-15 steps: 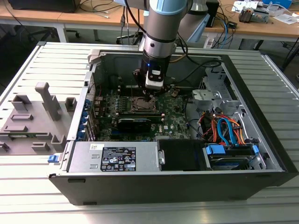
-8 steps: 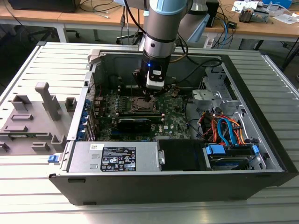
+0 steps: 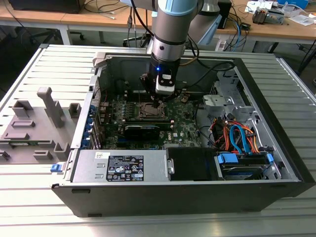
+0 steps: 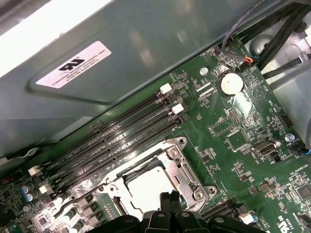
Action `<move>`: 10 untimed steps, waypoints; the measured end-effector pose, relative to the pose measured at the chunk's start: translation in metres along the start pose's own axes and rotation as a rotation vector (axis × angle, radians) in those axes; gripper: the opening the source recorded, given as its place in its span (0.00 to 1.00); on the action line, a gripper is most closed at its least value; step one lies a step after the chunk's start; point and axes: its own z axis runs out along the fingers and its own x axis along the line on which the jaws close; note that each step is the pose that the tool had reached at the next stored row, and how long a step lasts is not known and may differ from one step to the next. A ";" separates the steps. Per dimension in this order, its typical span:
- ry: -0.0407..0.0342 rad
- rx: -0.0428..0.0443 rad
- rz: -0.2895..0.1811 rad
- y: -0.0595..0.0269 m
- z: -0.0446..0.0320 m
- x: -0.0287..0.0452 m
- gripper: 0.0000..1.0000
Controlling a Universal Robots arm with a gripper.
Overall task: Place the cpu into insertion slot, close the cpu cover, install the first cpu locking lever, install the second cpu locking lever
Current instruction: 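Install the first cpu locking lever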
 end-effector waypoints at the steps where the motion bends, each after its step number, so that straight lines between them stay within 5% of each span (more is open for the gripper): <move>1: -0.0002 0.0002 -0.003 0.0000 0.0000 0.0000 0.11; 10: -0.0023 0.0020 -0.038 0.0000 0.0000 0.0000 0.11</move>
